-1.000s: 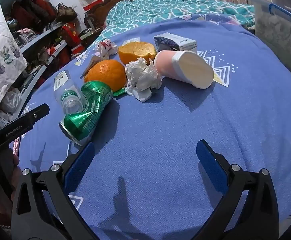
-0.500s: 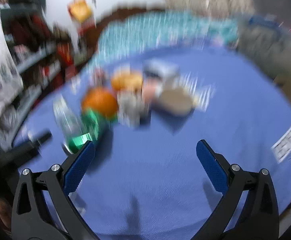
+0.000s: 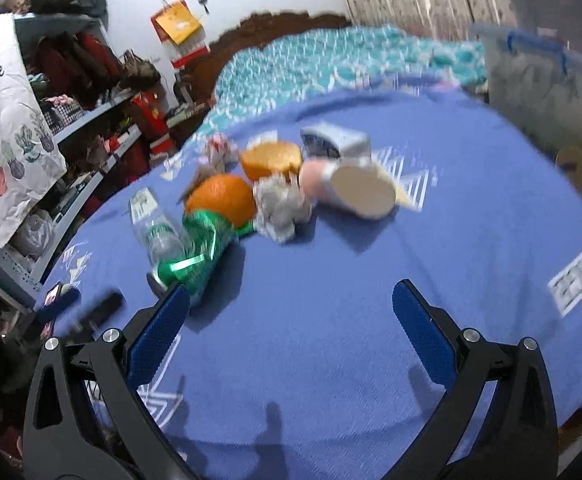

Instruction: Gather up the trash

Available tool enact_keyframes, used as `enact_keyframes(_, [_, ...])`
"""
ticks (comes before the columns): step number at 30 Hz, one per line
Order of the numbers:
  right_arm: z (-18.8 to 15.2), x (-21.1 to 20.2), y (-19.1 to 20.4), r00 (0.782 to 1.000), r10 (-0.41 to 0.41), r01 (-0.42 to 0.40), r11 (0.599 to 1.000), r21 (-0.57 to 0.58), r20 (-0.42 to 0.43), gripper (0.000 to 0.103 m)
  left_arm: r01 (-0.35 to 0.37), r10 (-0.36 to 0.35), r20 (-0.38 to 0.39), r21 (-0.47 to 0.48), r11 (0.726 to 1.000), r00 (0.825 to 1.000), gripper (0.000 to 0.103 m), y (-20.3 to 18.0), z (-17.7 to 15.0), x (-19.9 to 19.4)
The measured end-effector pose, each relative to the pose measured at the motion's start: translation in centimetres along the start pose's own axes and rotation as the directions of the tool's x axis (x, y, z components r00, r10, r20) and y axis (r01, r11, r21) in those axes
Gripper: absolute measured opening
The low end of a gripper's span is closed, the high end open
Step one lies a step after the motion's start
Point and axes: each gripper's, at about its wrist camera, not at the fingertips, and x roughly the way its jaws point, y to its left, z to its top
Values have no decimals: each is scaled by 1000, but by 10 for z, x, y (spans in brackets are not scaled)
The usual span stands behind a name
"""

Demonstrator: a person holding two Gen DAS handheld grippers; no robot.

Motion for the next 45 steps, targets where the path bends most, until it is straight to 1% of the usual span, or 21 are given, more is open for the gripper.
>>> enact_keyframes(1, [2,-4,1,999,-20,20,1000,-14,31,100,-17,17,0,0,1000,1000,94,2,1,1])
enact_keyframes(3, [7,-6,1,998,-29,30,999,-15,54,100,-47,47,24,3,999,999,94,5,7,2])
enact_keyframes(4, [8,-7,0,998,-28,29,999,-15,55,100,-73,72,48,5,997,996,94,7,12,0])
enact_keyframes(5, [10,-5,-1,998,-29,30,999,-19,49,100,-123,122,94,4,992,988,94,9,20,-3])
enact_keyframes(7, [16,-1,-3,999,-34,35,999,-18,36,100,-167,165,140,1,986,976,94,16,31,-7])
enact_keyframes(8, [21,-1,-5,999,-33,33,999,-7,38,100,-197,194,167,-1,980,967,94,19,44,-8])
enact_keyframes(11, [37,-8,-5,996,-31,30,999,10,89,100,-232,228,200,-6,973,953,94,24,69,-10])
enact_keyframes(13, [43,-14,-4,992,-14,12,1000,21,124,100,-233,230,202,-11,972,952,94,25,80,-10])
enact_keyframes(16, [46,-15,0,990,-9,8,1000,10,140,100,-220,217,209,-10,975,953,94,20,90,-10])
enact_keyframes(19, [47,-12,1,991,-4,3,1000,6,134,100,-214,209,222,-1,977,953,94,13,92,-13])
enact_keyframes(23, [47,-13,1,990,-6,6,1000,3,140,100,-189,185,202,3,982,962,94,12,92,-9])
enact_keyframes(26, [45,-14,0,988,-7,7,1000,1,153,100,-187,183,196,2,982,963,94,12,90,-7])
enact_keyframes(37, [40,-24,0,977,-11,9,1000,7,211,100,-217,213,220,-5,976,952,94,13,85,-6])
enact_keyframes(41, [41,-25,-3,972,-21,15,999,28,234,100,-212,209,221,-10,977,953,94,14,84,-6])
enact_keyframes(43, [41,-22,-6,974,-14,3,999,50,227,100,-210,208,220,-13,978,953,94,16,85,-7])
enact_keyframes(45, [42,-13,-10,983,7,-21,997,73,186,100,-207,205,216,-16,978,955,94,17,84,-5])
